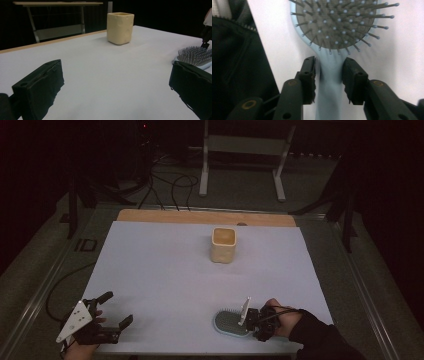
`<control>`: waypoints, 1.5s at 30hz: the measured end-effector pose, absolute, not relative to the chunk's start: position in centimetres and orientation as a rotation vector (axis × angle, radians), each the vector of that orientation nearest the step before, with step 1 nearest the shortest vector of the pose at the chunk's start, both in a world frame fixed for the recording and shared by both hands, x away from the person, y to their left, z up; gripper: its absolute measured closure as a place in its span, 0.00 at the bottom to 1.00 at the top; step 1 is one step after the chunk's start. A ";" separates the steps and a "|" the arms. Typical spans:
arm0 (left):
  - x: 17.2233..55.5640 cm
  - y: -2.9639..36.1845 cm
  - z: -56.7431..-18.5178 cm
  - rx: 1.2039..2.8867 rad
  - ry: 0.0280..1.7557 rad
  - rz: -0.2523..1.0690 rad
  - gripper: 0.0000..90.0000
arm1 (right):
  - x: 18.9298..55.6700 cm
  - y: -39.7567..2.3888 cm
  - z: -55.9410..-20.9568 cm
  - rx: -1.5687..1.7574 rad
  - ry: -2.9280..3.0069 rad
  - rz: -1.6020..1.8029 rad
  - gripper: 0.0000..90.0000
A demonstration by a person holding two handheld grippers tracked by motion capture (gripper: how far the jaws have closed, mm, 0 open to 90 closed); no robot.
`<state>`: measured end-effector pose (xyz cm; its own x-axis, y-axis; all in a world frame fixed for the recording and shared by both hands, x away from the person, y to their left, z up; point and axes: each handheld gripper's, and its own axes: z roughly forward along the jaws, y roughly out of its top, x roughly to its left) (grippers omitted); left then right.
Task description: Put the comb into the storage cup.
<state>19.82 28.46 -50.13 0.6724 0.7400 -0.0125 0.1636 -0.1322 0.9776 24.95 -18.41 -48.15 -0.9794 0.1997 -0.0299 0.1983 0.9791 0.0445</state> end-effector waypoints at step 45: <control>19.9 28.5 -50.2 1.661 0.753 0.583 0.00 | 25.2 -18.8 -47.3 0.414 2.991 0.403 0.78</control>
<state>19.87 28.49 -50.18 0.6693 0.7428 -0.0168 0.1696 -0.1307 0.9768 25.18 -18.84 -47.31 -0.9585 0.2790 -0.0576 0.2538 0.9281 0.2725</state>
